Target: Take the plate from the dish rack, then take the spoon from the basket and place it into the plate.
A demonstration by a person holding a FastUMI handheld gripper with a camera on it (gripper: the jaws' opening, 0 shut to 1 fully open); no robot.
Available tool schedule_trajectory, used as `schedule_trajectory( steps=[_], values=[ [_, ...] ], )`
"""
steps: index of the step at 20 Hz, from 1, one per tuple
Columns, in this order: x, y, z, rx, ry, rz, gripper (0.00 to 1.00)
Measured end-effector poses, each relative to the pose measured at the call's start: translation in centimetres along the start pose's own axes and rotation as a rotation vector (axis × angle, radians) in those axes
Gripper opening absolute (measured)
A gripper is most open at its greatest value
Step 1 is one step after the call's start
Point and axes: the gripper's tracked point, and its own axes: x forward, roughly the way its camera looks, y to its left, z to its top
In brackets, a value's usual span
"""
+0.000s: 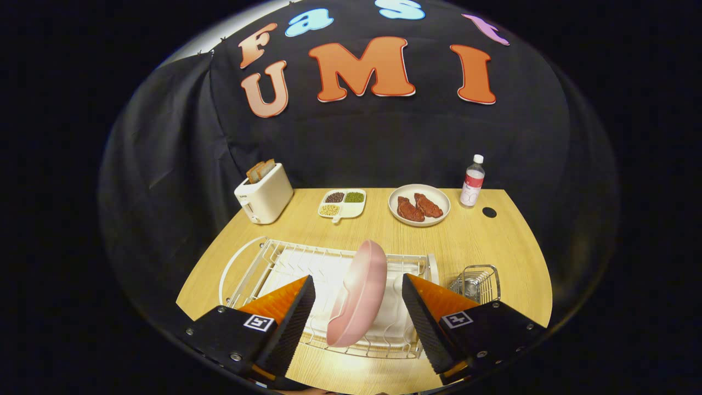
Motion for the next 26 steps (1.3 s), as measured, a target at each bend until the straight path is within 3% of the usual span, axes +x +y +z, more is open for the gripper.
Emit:
schedule_trajectory(
  steps=[4,9,12,14,20,26],
  values=[
    [1.8,0.5,-0.2,0.028,0.074,0.003,0.85],
    [4.1,-0.2,-2.0,0.0,0.185,-0.069,0.76],
    [5.1,-0.4,-3.4,-0.014,0.257,-0.094,0.54],
    [5.9,-0.1,-4.8,-0.012,0.314,-0.091,0.48],
    [7.9,-0.2,-7.5,-0.041,0.379,-0.138,0.48],
    [7.7,-0.5,-5.9,-0.013,0.337,-0.201,0.4]
  ],
)
